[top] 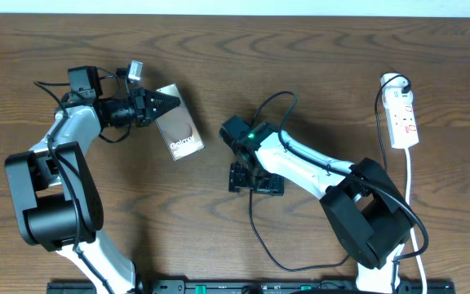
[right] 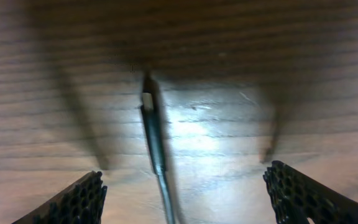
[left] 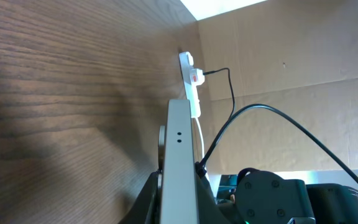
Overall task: Plug charger to phone and switch on socket
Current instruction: 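Lower the open right gripper toward the cable plug tip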
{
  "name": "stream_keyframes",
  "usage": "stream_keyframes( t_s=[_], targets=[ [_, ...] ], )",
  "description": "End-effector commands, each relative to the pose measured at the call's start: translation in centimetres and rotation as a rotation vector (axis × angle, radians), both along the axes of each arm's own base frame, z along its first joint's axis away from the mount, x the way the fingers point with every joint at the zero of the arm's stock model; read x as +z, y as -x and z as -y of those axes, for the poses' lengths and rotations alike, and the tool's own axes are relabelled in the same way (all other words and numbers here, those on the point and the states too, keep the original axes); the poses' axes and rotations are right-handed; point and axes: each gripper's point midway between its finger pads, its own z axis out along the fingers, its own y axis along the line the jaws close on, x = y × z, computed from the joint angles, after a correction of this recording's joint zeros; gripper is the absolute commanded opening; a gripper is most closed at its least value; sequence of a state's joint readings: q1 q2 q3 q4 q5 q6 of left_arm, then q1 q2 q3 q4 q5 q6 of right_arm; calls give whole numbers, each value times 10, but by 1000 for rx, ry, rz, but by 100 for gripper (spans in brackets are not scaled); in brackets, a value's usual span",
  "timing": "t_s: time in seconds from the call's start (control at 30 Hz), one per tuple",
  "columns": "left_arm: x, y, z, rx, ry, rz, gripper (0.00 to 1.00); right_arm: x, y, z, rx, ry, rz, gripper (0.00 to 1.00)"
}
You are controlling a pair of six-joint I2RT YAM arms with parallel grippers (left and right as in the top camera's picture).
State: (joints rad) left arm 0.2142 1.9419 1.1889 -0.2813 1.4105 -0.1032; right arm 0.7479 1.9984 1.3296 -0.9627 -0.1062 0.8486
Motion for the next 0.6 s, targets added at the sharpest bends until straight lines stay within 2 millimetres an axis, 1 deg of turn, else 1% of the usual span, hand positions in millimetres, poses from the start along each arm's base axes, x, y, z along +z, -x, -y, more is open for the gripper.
stream_keyframes(
  t_s=[0.0, 0.17, 0.57],
  targets=[
    [7, 1, 0, -14, 29, 16, 8, -7, 2, 6, 5, 44, 1, 81],
    [7, 1, 0, -14, 29, 16, 7, -7, 1, 6, 6, 43, 3, 78],
    [7, 1, 0, -14, 29, 16, 8, -8, -6, 1, 3, 20, 31, 79]
  ],
)
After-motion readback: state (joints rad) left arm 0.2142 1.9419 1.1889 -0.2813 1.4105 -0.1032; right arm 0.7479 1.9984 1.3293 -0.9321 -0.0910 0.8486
